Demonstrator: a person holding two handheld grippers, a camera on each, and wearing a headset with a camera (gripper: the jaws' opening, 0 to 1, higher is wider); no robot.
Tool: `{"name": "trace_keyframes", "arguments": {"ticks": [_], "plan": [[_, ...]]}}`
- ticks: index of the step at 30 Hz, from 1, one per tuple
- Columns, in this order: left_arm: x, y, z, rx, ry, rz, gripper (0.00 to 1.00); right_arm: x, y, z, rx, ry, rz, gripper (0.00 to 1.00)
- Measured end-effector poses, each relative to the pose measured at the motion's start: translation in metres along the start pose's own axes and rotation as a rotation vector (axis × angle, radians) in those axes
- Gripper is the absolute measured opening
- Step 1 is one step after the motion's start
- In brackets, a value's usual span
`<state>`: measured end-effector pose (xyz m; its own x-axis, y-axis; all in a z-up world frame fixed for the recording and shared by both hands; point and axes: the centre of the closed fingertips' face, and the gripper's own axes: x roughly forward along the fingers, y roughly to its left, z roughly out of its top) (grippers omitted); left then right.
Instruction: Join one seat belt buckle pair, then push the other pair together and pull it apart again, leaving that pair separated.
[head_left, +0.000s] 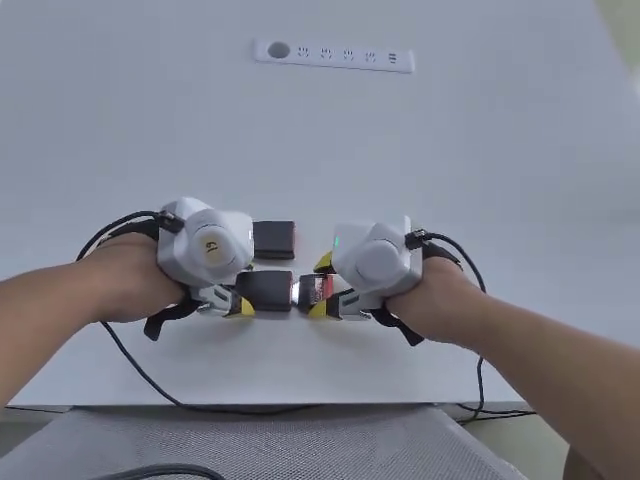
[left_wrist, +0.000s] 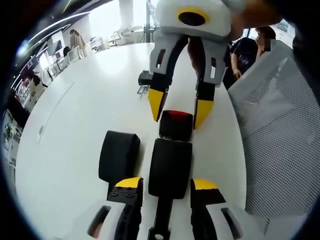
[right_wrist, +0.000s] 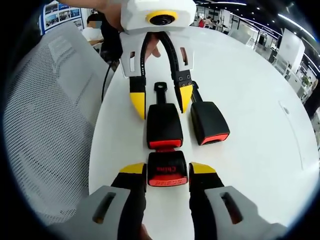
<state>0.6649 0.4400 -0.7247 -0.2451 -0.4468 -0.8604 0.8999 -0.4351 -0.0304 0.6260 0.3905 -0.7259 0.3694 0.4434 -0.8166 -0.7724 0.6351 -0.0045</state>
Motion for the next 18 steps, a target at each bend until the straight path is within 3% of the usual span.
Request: {"name": "trace_keyframes", "arguments": {"ticks": [11, 18], "plan": [[-0.016, 0.004, 0.017, 0.001, -0.057, 0.022, 0.40, -0.023, -0.007, 0.013, -0.016, -0.029, -0.036, 0.32], [-0.020, 0.022, 0.027, 0.020, -0.071, 0.057, 0.43, -0.034, -0.020, 0.007, -0.021, -0.019, -0.059, 0.32]]}}
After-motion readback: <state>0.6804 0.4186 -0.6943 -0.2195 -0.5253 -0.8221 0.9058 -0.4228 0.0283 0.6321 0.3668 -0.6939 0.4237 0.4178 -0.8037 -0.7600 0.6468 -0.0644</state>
